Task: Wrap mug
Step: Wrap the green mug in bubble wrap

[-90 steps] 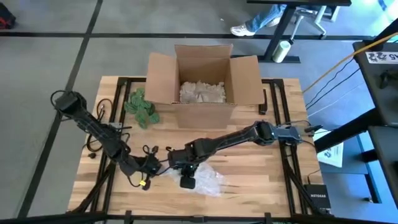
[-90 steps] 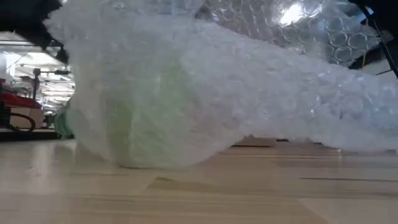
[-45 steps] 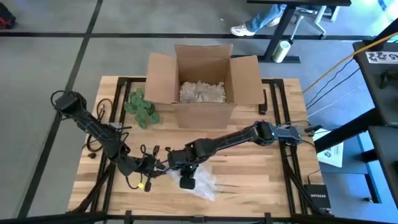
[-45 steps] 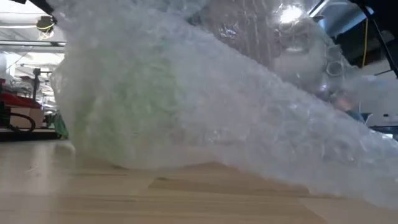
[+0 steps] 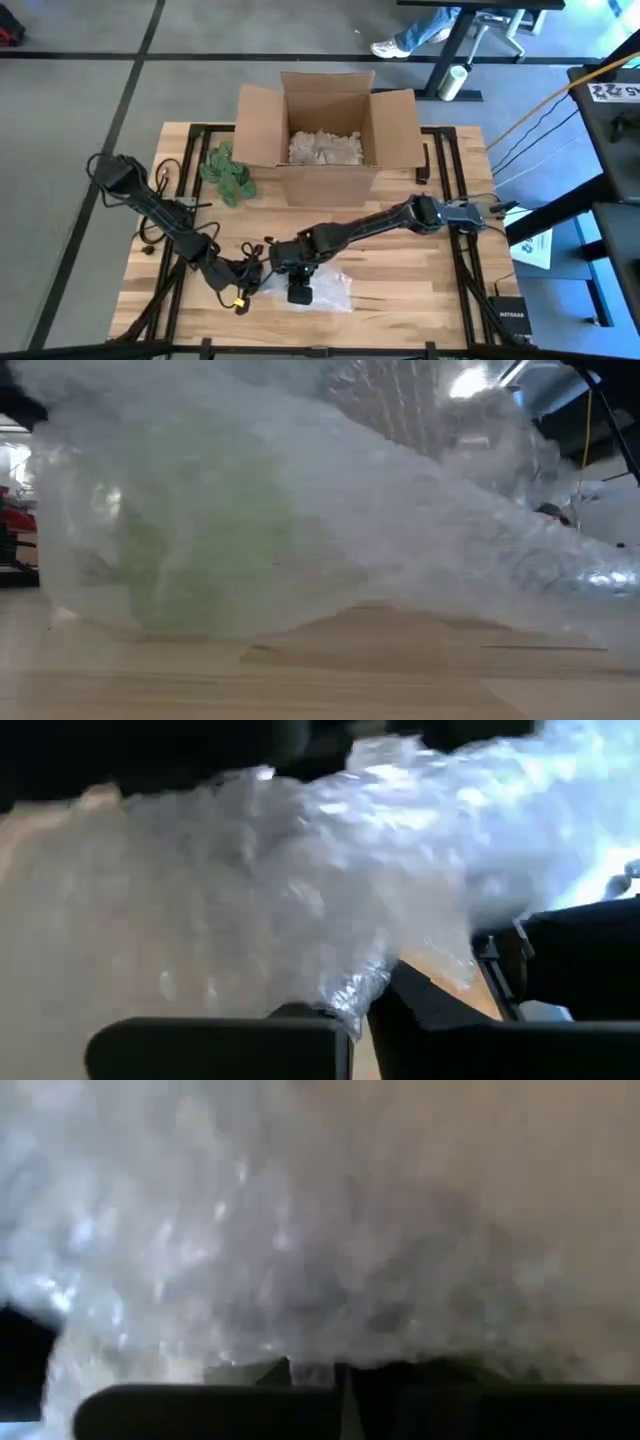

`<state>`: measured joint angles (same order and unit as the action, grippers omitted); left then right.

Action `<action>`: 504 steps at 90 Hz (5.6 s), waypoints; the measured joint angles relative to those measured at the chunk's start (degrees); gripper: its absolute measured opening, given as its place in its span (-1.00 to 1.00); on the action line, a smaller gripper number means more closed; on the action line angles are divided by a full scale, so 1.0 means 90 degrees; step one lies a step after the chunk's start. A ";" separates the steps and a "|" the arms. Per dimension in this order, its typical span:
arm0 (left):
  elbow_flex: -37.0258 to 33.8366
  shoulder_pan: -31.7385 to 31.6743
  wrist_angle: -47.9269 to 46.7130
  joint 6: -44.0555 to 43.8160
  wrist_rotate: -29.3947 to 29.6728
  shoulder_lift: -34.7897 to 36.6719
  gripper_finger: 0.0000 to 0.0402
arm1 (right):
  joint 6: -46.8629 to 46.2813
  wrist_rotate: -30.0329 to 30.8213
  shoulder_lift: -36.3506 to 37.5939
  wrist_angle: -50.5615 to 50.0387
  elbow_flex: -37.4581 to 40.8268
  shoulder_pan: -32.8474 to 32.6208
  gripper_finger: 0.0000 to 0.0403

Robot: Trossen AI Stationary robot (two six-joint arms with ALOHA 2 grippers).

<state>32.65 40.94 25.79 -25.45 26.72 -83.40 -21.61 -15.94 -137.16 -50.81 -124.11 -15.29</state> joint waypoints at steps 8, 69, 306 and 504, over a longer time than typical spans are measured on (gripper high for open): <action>0.0209 0.0007 0.0032 0.0265 -0.0036 0.0028 -1.00 | 0.0026 -0.0002 0.0000 0.0024 0.0000 0.0000 -1.00; 0.0303 0.1258 -0.2567 -0.2164 0.0438 0.0638 -1.00 | 0.0236 0.0000 0.0000 -0.0006 0.0000 -0.0007 -1.00; 0.0300 -0.0394 -0.0662 -0.0400 -0.0311 0.0022 -1.00 | -0.0367 0.2422 0.1657 -0.3972 -0.0002 -0.0756 -0.93; 0.0298 -0.0555 -0.0632 -0.0804 -0.0568 0.0032 -1.00 | -0.4752 0.5375 0.3425 0.7503 0.8961 -0.3491 0.01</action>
<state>35.33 35.94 20.10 -32.68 21.61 -83.11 -64.38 32.43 -106.34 16.72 -43.46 -46.71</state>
